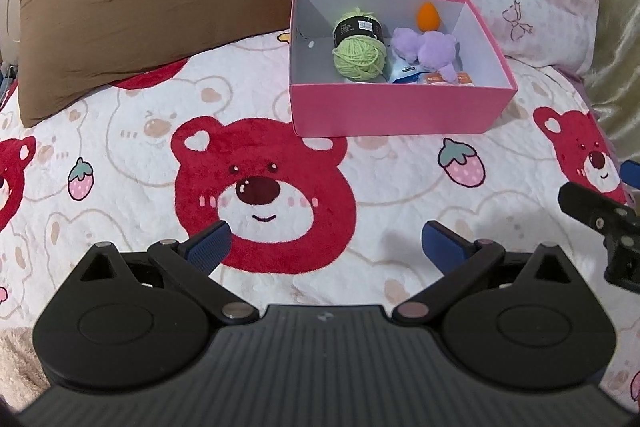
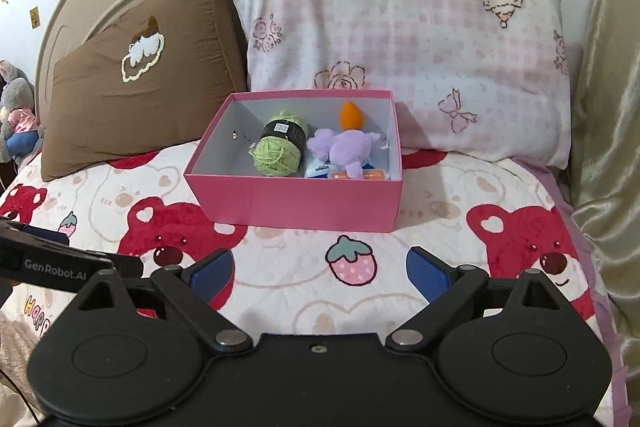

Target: Organize objects

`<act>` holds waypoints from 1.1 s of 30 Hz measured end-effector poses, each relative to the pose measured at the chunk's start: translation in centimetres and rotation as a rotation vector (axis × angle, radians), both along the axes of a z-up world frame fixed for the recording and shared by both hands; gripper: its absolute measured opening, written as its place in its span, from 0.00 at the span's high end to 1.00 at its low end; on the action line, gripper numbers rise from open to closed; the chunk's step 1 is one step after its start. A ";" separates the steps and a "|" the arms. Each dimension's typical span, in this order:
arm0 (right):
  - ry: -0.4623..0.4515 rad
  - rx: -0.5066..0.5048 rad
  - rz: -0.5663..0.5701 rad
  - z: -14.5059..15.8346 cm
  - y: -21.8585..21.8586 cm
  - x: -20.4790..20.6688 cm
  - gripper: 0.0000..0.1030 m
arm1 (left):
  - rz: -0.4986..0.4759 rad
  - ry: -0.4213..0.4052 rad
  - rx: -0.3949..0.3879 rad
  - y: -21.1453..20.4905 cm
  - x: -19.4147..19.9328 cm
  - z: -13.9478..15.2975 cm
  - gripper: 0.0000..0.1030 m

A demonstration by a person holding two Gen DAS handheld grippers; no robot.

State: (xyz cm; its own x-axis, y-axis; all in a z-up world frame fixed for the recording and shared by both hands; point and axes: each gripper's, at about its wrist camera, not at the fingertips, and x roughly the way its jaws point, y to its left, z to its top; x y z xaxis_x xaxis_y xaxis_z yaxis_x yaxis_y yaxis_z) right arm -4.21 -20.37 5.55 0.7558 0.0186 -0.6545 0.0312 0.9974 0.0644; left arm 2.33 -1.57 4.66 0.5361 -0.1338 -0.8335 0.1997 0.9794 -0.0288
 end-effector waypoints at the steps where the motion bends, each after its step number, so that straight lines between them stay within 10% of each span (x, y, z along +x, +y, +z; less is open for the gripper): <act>1: 0.000 -0.005 -0.005 -0.1 0.0 0.0 0.07 | -0.002 0.001 -0.003 0.0 0.0 0.0 0.00; 33: 0.025 -0.009 -0.003 -0.3 0.9 0.5 0.07 | 0.040 0.003 0.013 0.6 0.7 -0.5 0.00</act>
State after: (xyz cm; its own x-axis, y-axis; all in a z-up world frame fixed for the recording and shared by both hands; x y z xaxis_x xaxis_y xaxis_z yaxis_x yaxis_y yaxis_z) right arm -3.70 -19.50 5.27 0.7390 0.0100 -0.6736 0.0361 0.9979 0.0545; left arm 3.06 -0.94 4.13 0.5386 -0.1013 -0.8364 0.1605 0.9869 -0.0162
